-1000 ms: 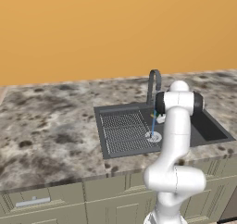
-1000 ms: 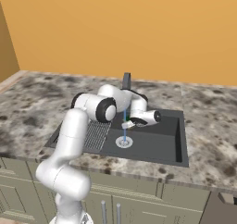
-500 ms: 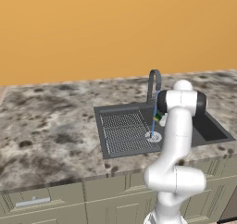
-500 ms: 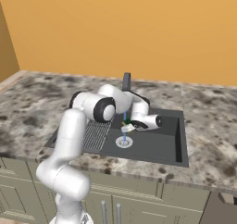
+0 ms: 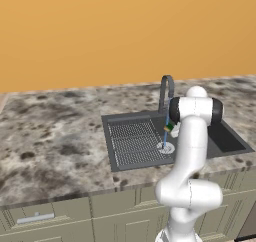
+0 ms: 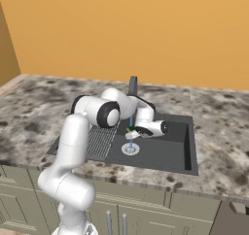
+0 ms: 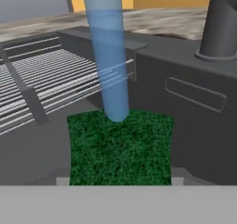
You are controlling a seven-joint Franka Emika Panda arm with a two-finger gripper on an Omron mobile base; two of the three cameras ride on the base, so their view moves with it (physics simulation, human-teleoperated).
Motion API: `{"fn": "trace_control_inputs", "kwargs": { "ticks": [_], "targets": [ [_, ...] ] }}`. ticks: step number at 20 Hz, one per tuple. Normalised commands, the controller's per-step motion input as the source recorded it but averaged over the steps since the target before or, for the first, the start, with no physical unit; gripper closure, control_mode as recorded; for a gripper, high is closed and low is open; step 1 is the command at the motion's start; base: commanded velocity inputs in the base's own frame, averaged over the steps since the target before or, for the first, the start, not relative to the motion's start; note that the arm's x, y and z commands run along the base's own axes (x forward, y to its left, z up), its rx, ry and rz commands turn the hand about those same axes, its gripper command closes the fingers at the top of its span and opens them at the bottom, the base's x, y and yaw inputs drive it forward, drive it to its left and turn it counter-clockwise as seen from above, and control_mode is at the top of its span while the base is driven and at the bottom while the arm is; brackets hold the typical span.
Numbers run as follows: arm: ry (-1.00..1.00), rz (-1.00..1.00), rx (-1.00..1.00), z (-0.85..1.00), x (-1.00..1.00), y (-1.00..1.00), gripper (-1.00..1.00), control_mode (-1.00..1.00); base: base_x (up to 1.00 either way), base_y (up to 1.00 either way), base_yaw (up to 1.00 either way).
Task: Soak the sponge with water for a few seconds and then drop it inside the sink.
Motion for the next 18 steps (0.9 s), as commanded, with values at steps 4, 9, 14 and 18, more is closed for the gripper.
{"fn": "trace_control_inputs", "kwargs": {
  "ticks": [4,9,14,18],
  "targets": [
    [0.0,0.0,0.0,0.0,0.22,0.0,1.0,-1.0,0.0,0.0,0.0],
    [0.0,0.0,0.0,0.0,0.03,0.0,1.0,-1.0,0.0,0.0,0.0],
    [0.0,0.0,0.0,0.0,0.0,0.0,1.0,-1.0,0.0,0.0,0.0],
    [0.0,0.0,0.0,0.09,-0.07,-0.01,1.0,-1.0,0.0,0.0,0.0]
  ]
}}
